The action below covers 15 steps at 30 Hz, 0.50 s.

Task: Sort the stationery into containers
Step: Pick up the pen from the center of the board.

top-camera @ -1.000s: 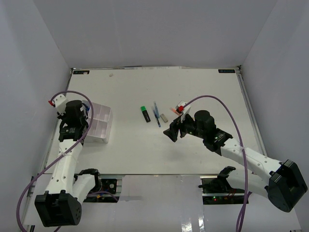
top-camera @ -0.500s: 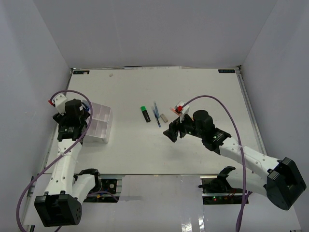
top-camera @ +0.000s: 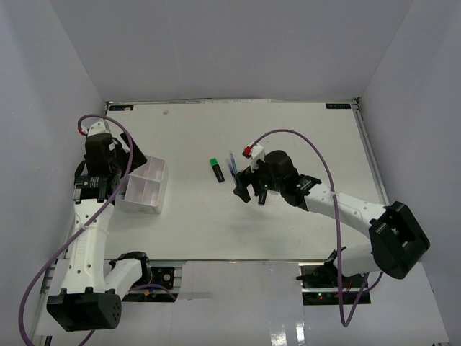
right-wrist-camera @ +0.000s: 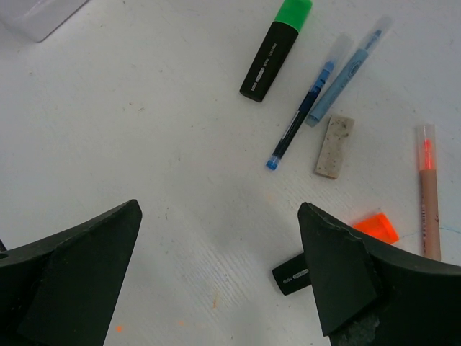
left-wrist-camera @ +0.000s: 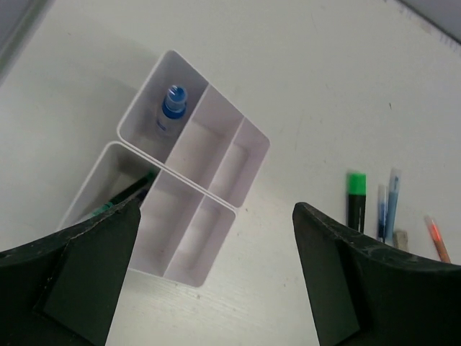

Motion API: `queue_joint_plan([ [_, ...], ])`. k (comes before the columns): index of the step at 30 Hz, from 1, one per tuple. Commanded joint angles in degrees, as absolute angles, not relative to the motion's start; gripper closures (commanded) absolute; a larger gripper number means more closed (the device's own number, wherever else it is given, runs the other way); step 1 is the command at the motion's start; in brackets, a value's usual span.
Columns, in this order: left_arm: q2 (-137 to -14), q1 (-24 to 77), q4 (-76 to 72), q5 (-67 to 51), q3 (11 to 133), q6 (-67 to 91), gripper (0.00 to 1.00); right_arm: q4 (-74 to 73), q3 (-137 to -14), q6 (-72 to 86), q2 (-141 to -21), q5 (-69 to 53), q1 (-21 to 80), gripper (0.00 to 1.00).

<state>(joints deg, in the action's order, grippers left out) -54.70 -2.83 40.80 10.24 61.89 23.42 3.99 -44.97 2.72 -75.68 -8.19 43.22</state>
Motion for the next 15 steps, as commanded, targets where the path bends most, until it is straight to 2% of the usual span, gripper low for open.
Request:
queue_joint_plan([
  [1,-54.5,-3.1,44.6,0.5,63.3,21.9,0.02,1.9,-49.7,3.9,-80.8,-5.4,44.6,0.07],
  [4,-54.3,-3.1,45.0,-3.2,62.3,21.4,0.02,0.1,-53.3,4.4,-86.6,-2.2,46.0,0.15],
  [7,-54.1,-3.1,45.1,-3.8,61.3,21.1,0.02,-3.0,-57.0,5.7,-92.4,0.1,46.5,0.26],
  [9,-53.5,-3.1,44.4,-3.8,60.1,21.0,0.02,-3.4,-59.1,7.5,-96.2,2.2,46.6,0.3],
  [10,-53.4,-3.1,44.3,-4.0,59.8,21.0,0.02,-3.2,-59.6,8.3,-97.3,3.8,46.6,0.36],
  [13,-53.0,-3.1,43.9,-5.7,59.2,21.0,0.02,-2.5,-61.3,10.1,-101.5,7.3,46.6,0.47],
  [15,-52.8,-3.1,43.8,-6.6,59.2,21.0,0.02,-2.5,-62.6,10.5,-104.2,8.6,46.7,0.48],
])
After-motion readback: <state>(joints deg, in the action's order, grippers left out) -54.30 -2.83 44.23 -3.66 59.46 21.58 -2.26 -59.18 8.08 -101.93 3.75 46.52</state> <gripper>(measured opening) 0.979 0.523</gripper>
